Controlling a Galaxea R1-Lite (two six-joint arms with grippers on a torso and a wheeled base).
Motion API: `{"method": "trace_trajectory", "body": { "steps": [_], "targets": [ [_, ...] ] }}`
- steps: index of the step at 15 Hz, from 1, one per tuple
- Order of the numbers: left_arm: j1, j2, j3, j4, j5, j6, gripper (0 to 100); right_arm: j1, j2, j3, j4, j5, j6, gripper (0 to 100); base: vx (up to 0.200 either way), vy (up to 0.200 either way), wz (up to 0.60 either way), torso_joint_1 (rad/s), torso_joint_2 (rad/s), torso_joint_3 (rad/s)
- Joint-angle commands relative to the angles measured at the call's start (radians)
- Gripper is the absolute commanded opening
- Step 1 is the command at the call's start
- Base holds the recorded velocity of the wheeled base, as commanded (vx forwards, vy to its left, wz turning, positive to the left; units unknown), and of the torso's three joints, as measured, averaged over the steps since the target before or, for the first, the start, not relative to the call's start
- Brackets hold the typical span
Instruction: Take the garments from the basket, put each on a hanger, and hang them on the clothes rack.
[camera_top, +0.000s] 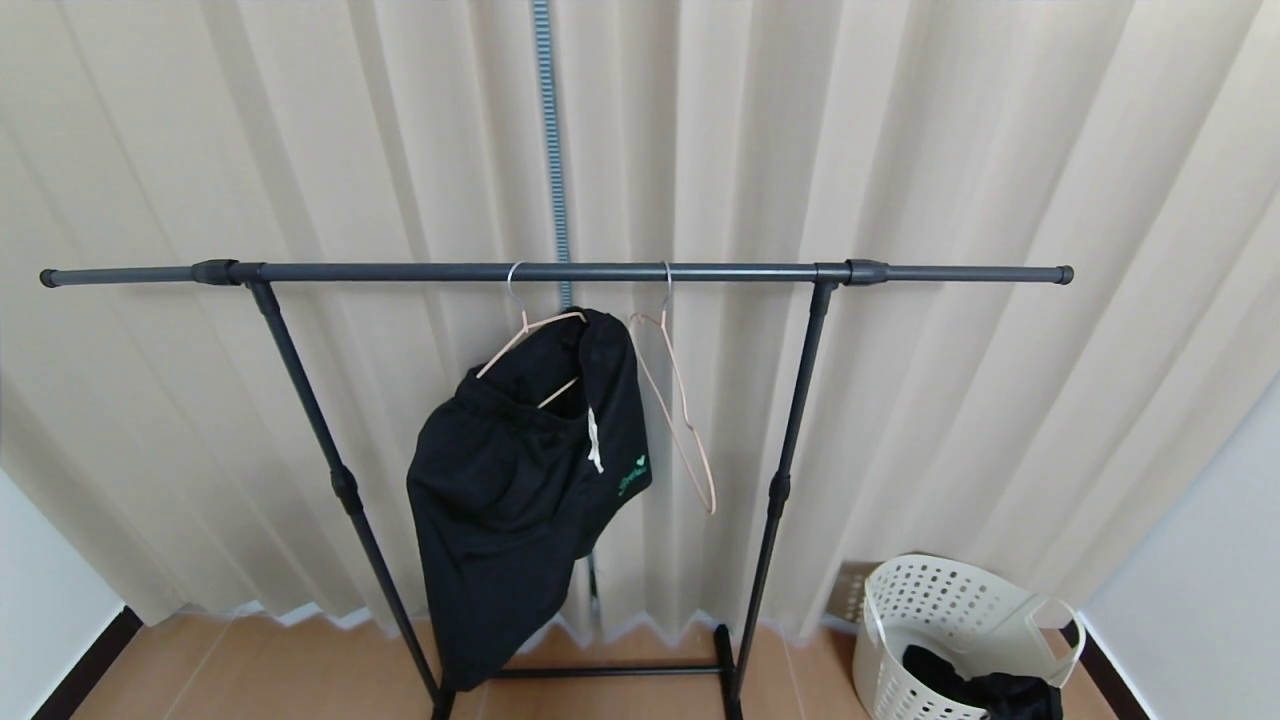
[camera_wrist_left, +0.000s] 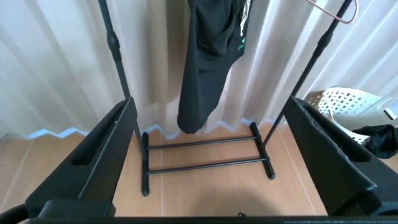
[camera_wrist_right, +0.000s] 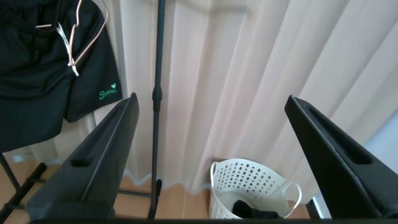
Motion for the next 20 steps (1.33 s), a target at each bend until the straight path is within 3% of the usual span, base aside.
{"method": "trace_trajectory", "body": {
  "steps": [1,3,5,10,11,13,15,18,19,20],
  "targets": [
    [0.035,0.008,0.003,0.0,0.014,0.005,100,0.0,-0.004,0.0,-0.001,0.0,0.0,100,0.0,0.0,0.0,0.0,0.0,0.0],
    [0.1,-0.03,0.004,0.0,0.014,0.04,100,0.0,-0.002,0.0,-0.001,0.0,0.0,100,0.0,0.0,0.0,0.0,0.0,0.0],
    [0.092,-0.109,0.004,0.0,0.008,0.043,100,0.0,-0.002,0.0,-0.001,0.002,0.0,100,0.0,0.0,0.0,0.0,0.0,0.0],
    [0.092,-0.107,0.0,-0.001,0.008,-0.024,100,-0.002,-0.002,0.0,-0.003,0.0,0.038,100,0.0,0.0,0.0,0.0,0.0,0.0],
    [0.092,-0.107,0.0,-0.001,0.019,-0.028,100,-0.002,-0.002,0.0,-0.003,-0.01,0.043,100,0.0,0.0,0.0,0.0,0.0,0.0],
    [0.092,-0.104,0.0,-0.001,0.036,-0.026,100,-0.003,-0.004,0.0,-0.001,-0.115,0.049,100,0.0,0.0,0.0,0.0,0.0,0.0],
    [0.092,-0.104,0.0,-0.001,0.037,-0.023,100,-0.003,-0.004,0.0,-0.003,-0.147,0.069,100,0.0,0.0,0.0,0.0,0.0,0.0],
    [0.09,-0.105,0.001,-0.001,0.036,-0.021,100,-0.003,-0.004,0.0,-0.003,-0.115,0.069,100,0.0,0.0,0.0,0.0,0.0,0.0],
    [0.09,-0.105,0.0,-0.001,0.033,-0.021,100,-0.002,-0.004,0.0,0.0,-0.033,0.064,100,0.0,0.0,0.0,0.0,0.0,0.0],
    [0.09,-0.105,0.0,-0.001,0.031,-0.021,100,0.0,-0.002,0.0,0.002,-0.029,0.063,100,0.0,0.0,0.0,0.0,0.0,0.0]
  ]
}}
